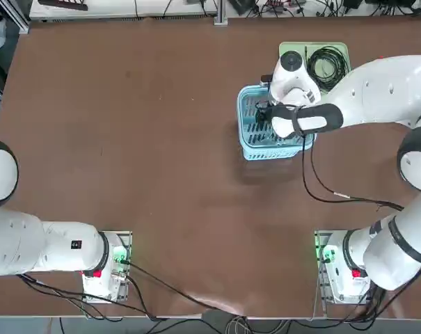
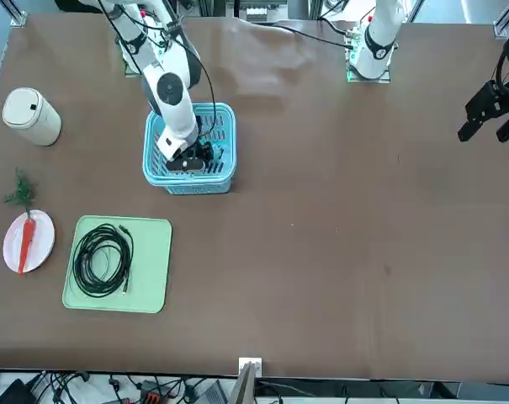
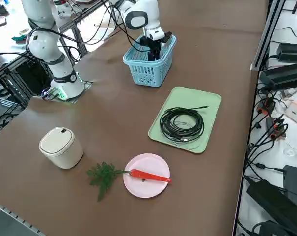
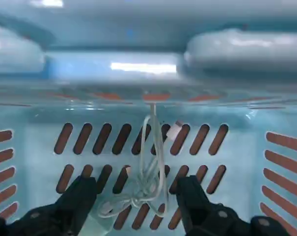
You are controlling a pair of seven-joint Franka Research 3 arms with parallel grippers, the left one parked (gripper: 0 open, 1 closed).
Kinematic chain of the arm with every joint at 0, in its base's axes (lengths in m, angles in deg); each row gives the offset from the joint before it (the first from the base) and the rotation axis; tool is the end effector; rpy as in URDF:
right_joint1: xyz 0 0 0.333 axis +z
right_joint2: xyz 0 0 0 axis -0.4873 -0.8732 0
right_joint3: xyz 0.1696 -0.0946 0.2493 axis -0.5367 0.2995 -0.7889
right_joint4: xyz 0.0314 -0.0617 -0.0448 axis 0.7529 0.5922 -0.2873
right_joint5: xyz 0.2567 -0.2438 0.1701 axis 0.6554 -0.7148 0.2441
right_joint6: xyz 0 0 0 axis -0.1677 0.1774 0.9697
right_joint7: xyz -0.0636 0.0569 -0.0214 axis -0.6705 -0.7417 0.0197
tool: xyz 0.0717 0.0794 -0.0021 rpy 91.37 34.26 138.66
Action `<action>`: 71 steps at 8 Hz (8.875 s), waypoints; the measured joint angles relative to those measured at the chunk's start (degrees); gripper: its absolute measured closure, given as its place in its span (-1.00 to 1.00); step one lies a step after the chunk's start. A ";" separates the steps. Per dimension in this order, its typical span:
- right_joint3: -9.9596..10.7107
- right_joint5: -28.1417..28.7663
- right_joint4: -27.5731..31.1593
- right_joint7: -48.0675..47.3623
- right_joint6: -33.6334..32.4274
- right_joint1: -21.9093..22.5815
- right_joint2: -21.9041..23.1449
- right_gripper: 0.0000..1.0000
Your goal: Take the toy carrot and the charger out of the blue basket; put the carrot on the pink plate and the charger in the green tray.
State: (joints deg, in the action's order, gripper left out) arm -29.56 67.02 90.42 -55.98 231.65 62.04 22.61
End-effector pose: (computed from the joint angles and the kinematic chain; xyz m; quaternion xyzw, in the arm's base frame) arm 0.4383 0.3040 0.2359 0.9993 0.0291 0.0183 0.0147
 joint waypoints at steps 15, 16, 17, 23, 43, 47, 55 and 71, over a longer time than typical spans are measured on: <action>1.16 -3.63 -1.41 0.41 -4.14 -0.10 0.46 0.97; 1.28 -3.63 -1.89 0.41 -8.25 -0.49 2.62 0.97; 1.45 -3.59 -2.65 0.37 -12.93 -0.88 4.53 0.97; 1.05 -1.28 -12.26 -0.58 -35.91 -1.08 10.17 0.97; 2.24 -1.28 -46.94 32.44 -32.52 -22.69 -15.54 0.95; 2.06 -0.89 -46.98 33.36 -31.83 -22.89 -17.16 0.43; 1.94 -0.32 -47.01 35.44 -29.18 -24.28 -17.44 -0.97; 2.01 4.24 -52.04 34.12 -56.73 -29.18 5.10 -1.00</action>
State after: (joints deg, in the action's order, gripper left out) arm -27.55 71.26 38.38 -21.86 174.91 32.85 27.71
